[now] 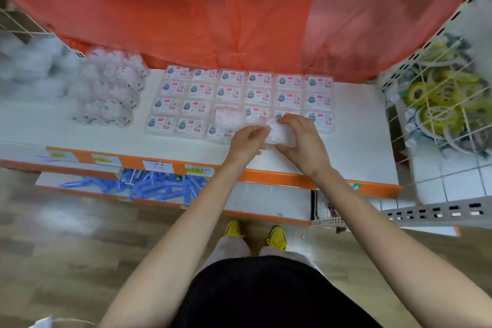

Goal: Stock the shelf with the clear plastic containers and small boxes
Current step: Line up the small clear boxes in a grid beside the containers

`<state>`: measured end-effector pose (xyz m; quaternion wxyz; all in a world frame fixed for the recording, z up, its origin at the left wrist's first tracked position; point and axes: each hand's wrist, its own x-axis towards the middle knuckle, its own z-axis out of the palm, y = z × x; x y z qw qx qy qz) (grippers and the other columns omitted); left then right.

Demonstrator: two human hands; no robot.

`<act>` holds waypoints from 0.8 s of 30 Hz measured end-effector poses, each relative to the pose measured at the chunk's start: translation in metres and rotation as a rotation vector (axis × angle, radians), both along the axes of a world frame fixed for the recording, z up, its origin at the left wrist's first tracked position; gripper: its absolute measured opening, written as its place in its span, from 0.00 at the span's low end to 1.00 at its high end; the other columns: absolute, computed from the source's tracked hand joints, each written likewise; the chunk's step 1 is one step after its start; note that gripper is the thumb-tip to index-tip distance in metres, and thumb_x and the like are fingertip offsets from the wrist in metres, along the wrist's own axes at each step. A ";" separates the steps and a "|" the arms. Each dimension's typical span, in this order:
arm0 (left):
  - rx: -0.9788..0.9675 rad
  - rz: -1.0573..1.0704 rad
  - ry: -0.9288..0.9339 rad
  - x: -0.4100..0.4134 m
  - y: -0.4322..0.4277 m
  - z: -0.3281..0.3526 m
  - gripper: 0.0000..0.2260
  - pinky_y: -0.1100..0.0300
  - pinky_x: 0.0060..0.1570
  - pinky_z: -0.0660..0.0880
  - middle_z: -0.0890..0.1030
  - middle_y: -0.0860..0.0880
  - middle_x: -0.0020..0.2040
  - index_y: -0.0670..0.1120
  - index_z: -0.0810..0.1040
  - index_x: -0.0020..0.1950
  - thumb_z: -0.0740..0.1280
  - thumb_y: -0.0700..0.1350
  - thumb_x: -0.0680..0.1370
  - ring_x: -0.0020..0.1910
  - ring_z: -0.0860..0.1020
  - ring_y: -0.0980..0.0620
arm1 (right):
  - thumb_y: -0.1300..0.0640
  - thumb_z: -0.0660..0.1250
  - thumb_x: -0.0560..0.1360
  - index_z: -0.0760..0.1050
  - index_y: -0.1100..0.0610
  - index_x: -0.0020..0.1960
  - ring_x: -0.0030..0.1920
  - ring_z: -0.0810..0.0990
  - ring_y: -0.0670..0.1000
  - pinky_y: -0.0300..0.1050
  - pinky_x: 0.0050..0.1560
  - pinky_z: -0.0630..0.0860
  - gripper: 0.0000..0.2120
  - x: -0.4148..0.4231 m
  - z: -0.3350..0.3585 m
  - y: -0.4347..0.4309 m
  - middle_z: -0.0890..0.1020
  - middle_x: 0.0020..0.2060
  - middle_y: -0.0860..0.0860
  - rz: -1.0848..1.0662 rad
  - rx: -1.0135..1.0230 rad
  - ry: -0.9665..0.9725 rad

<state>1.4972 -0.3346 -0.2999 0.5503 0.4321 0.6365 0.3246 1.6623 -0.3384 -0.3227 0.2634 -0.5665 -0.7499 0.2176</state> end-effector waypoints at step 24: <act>-0.232 -0.003 -0.115 -0.018 0.009 0.004 0.22 0.55 0.46 0.80 0.82 0.43 0.54 0.43 0.77 0.58 0.53 0.59 0.83 0.46 0.83 0.45 | 0.67 0.75 0.70 0.80 0.52 0.52 0.49 0.83 0.46 0.43 0.56 0.78 0.15 0.006 0.002 -0.012 0.84 0.45 0.47 -0.310 -0.263 0.783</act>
